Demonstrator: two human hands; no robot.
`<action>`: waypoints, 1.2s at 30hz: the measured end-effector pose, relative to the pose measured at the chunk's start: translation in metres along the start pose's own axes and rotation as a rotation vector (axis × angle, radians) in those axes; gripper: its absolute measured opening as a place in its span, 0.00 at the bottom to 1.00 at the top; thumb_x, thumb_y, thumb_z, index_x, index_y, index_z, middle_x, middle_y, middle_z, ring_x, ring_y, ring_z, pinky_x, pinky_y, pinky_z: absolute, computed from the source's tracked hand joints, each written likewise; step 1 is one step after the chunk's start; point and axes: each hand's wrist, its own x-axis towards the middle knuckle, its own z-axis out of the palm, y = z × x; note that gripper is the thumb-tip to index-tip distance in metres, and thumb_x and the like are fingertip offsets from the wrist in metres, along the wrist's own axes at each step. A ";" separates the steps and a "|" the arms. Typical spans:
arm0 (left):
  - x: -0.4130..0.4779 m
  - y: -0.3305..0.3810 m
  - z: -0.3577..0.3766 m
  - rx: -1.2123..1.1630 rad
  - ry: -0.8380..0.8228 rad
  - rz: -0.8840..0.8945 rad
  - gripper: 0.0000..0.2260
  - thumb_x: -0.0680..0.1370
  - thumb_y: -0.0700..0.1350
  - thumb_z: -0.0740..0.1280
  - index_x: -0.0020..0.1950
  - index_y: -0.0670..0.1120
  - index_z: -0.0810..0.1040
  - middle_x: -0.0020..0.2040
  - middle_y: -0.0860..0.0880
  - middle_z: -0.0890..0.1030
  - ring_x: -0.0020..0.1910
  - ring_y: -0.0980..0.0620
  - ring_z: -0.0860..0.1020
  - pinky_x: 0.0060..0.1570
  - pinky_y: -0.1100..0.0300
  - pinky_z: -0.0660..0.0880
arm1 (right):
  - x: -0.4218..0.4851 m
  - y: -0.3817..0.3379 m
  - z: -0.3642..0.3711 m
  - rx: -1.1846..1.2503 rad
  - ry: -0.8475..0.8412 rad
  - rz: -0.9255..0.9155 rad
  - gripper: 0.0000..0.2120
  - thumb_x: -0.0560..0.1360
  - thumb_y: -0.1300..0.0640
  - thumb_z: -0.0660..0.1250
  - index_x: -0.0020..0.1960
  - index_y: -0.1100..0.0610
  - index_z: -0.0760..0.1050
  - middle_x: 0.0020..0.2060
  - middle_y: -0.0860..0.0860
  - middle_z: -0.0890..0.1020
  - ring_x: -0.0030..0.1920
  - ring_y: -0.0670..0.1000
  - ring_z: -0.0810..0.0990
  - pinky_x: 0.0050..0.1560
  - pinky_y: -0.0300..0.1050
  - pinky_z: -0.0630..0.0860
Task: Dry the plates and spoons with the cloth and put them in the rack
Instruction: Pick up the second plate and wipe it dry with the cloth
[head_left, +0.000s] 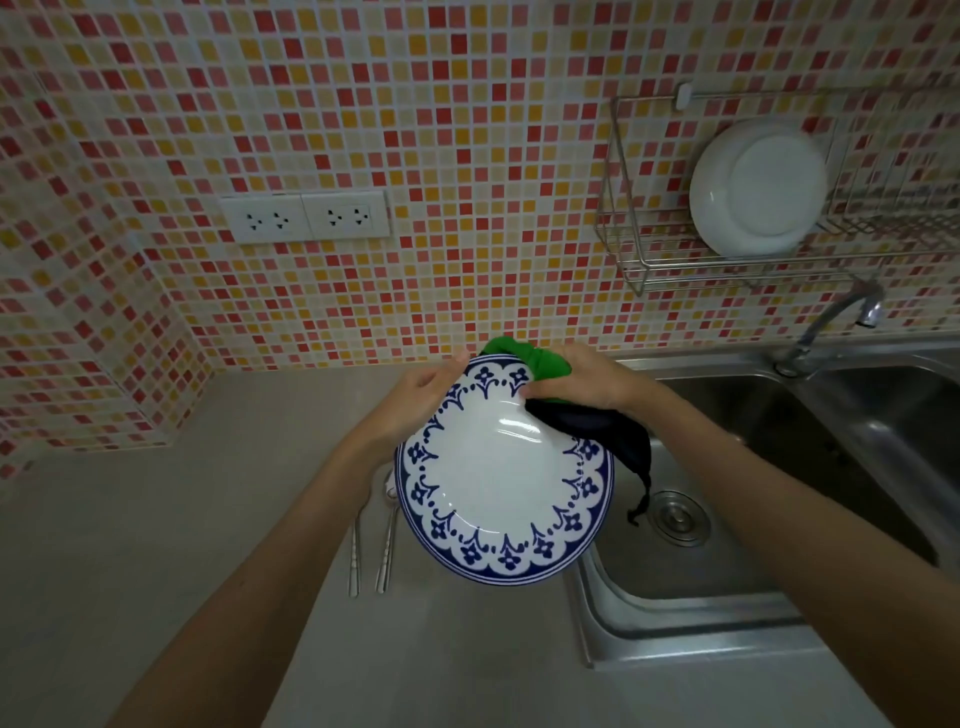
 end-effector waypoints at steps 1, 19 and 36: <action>0.001 0.000 0.001 0.020 -0.016 -0.010 0.16 0.80 0.60 0.53 0.49 0.57 0.79 0.43 0.60 0.82 0.38 0.64 0.82 0.36 0.71 0.76 | 0.000 0.005 0.003 0.019 0.025 0.012 0.05 0.72 0.56 0.71 0.44 0.57 0.77 0.38 0.52 0.80 0.40 0.50 0.77 0.41 0.40 0.70; 0.049 0.000 0.013 -1.451 0.190 -0.576 0.16 0.83 0.43 0.53 0.69 0.39 0.65 0.62 0.34 0.75 0.62 0.35 0.74 0.63 0.44 0.72 | -0.021 0.038 0.031 -0.674 0.983 -0.667 0.17 0.69 0.57 0.69 0.57 0.59 0.80 0.42 0.54 0.86 0.37 0.52 0.84 0.32 0.42 0.81; 0.028 0.005 0.024 -1.232 0.147 0.046 0.20 0.83 0.50 0.52 0.70 0.41 0.65 0.64 0.36 0.74 0.64 0.39 0.73 0.63 0.43 0.70 | -0.026 0.007 0.060 -0.492 0.708 -0.481 0.32 0.77 0.35 0.44 0.75 0.53 0.51 0.75 0.54 0.55 0.76 0.53 0.51 0.75 0.52 0.48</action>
